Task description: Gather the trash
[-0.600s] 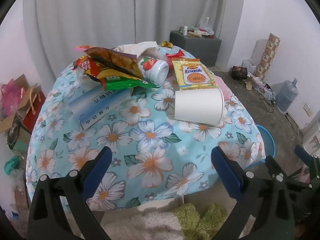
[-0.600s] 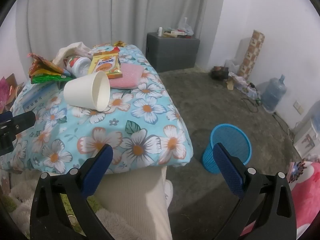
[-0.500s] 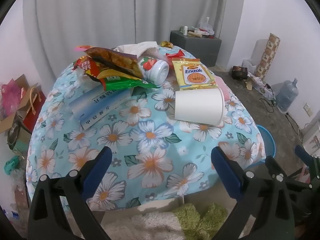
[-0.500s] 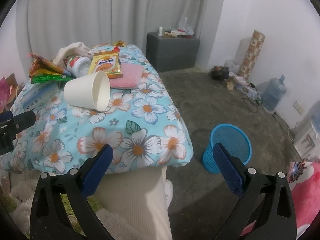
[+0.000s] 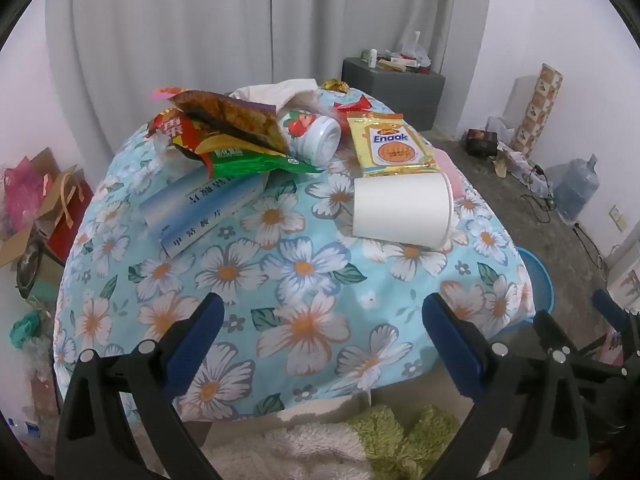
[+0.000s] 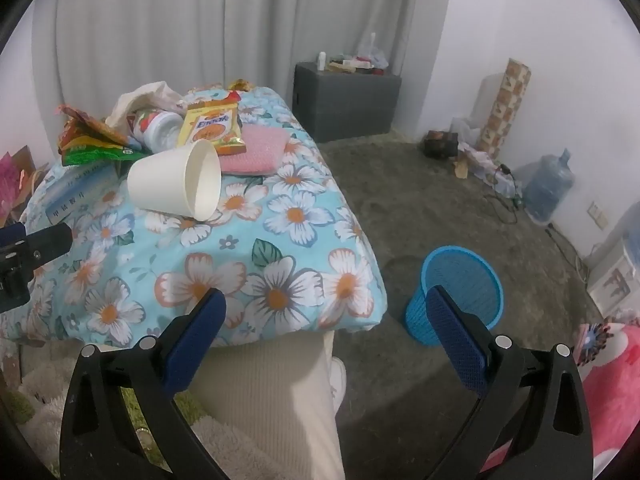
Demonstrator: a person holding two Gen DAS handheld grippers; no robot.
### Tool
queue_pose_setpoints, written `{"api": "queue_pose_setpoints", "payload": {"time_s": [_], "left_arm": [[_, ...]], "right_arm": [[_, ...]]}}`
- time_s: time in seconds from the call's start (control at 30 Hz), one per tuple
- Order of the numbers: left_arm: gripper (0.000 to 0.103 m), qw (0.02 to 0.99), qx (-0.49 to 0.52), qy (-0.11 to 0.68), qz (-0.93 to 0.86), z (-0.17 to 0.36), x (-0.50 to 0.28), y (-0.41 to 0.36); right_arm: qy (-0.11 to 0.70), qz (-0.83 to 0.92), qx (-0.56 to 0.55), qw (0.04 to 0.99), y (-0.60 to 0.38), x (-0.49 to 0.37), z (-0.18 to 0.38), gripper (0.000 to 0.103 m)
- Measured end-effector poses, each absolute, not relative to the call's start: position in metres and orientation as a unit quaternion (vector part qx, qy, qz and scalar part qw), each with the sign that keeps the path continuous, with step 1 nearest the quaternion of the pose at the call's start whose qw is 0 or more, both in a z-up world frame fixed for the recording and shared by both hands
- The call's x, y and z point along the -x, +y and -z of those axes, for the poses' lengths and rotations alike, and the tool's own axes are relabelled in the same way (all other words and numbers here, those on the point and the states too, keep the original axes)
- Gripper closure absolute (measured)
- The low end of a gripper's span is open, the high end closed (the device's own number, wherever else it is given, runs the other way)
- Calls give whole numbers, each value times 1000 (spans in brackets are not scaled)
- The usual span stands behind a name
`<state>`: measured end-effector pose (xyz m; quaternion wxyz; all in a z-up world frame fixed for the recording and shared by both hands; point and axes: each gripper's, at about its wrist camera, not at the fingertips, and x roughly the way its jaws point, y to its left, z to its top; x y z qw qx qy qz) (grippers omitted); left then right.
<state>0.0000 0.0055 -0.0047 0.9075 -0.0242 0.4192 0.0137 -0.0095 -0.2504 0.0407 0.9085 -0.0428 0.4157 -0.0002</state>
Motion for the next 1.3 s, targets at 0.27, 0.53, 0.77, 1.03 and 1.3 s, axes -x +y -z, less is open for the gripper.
{"api": "queue_pose_setpoints", "payload": {"time_s": [0.27, 0.53, 0.77, 1.03, 1.3], "left_arm": [[6, 906, 23, 422, -14, 4, -1, 5], [6, 906, 23, 422, -15, 4, -1, 5], [6, 907, 22, 421, -15, 4, -1, 4], [6, 907, 21, 421, -15, 5, -1, 4], [6, 906, 21, 422, -16, 6, -1, 4]], "right_arm": [[415, 0, 42, 909, -249, 9, -41, 7], [415, 0, 43, 909, -249, 9, -41, 7], [413, -2, 43, 910, -249, 10, -41, 7], [413, -1, 44, 910, -249, 8, -42, 7], [413, -1, 44, 910, -250, 9, -42, 7]]}}
